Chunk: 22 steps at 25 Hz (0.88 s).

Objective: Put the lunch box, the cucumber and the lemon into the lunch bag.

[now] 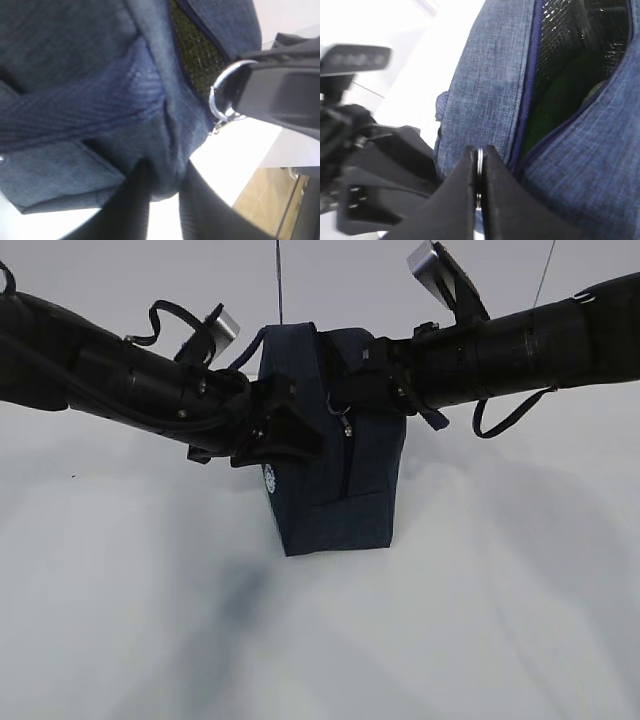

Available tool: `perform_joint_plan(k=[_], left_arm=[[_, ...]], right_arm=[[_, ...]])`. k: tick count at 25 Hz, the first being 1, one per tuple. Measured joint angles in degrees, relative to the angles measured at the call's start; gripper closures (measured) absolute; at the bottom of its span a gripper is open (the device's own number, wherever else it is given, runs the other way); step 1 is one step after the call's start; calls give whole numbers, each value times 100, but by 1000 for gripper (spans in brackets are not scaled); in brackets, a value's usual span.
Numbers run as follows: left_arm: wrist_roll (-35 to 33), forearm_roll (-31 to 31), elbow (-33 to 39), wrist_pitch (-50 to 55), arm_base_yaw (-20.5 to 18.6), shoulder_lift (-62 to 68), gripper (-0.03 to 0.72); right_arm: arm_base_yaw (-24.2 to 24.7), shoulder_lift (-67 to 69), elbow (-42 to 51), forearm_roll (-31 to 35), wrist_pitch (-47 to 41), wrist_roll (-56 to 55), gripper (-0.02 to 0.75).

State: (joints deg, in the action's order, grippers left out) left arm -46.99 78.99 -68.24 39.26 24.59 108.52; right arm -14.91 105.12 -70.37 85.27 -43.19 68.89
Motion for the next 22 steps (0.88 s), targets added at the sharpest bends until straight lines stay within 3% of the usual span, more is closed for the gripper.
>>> perform_joint_plan(k=[3,5,22], left_arm=[[0,40,0,-45,0,8,664],[0,40,0,-57,0,8,687],[0,7,0,-68,0,8,694]], right_arm=[[0,0,0,0,-21,0,737],[0,0,0,11,-21,-26,737],[0,27,-563,237,814,-373,737]])
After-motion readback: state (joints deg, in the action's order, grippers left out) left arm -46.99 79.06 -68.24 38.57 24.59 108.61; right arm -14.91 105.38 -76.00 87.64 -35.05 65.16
